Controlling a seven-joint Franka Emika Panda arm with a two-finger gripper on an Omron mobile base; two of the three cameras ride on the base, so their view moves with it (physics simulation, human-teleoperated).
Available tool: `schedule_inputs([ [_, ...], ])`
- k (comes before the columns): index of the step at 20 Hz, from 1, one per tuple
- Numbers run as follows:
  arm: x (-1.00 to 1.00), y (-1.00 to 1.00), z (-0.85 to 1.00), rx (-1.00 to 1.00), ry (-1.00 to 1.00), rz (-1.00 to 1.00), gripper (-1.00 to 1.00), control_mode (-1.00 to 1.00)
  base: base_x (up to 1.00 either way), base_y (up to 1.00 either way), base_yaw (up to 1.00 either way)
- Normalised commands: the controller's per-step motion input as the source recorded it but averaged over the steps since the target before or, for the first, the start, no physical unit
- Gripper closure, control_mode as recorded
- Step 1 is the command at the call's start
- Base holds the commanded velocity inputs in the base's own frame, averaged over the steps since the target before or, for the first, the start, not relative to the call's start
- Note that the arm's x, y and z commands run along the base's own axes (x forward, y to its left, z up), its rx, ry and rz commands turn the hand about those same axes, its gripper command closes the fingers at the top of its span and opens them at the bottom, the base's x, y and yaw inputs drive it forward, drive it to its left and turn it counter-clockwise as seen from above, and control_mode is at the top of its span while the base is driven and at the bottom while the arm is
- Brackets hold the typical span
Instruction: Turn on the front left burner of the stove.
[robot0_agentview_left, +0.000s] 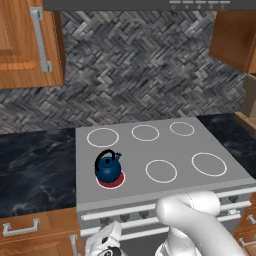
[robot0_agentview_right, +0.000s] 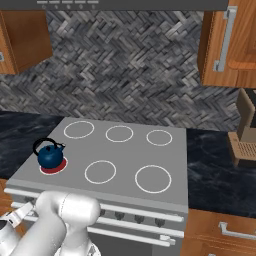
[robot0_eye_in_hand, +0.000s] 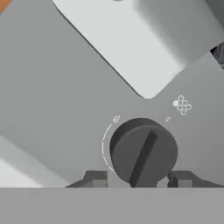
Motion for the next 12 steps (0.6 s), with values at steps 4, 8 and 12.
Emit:
schedule_inputs([
  [4, 0.00, 0.23, 0.00, -0.72, 0.18, 0.01, 1.00, -1.00, 0.00, 0.00, 0.00],
  [8, 0.00, 0.29, 0.00, -0.82, 0.34, 0.00, 1.00, -1.00, 0.00, 0.00, 0.00],
  [12, 0.00, 0.05, -0.16, -0.85, 0.30, 0.00, 1.00, -1.00, 0.00, 0.00, 0.00],
])
